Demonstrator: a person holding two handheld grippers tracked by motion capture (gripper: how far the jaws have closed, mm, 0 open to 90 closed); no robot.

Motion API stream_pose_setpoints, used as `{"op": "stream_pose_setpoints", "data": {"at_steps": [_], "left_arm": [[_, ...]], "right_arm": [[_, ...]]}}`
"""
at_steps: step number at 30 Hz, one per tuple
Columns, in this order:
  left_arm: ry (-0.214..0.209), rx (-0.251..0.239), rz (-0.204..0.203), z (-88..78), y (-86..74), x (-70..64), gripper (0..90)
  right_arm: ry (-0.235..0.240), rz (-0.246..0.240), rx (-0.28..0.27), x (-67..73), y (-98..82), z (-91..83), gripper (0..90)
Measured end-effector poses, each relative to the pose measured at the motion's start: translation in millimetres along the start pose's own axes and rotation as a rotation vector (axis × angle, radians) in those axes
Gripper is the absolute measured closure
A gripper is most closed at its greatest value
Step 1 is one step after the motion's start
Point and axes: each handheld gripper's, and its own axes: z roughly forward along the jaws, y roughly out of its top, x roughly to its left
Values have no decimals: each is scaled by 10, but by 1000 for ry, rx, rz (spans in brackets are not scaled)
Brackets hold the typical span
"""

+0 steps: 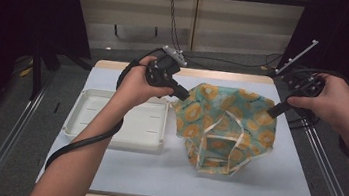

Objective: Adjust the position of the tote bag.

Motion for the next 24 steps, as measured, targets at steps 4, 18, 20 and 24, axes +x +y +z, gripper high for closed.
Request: {"op": "stream_pose_setpoints", "data": {"at_steps": [4,18,20,24], "left_arm": [[8,-4,6,-89,23,-4,900],[-6,4,-48,-83,-48,-28,513],[-11,35,-37,-54,-34,-55,444],[-28,90,7,50,19,-122,351]], "right_arm": [[4,3,-7,0,-15,-53,900],[10,-3,-27,9,-40,-93,900],[15,0,-22,6,-39,-88,900],[14,2,-22,9,-29,-69,900]]}}
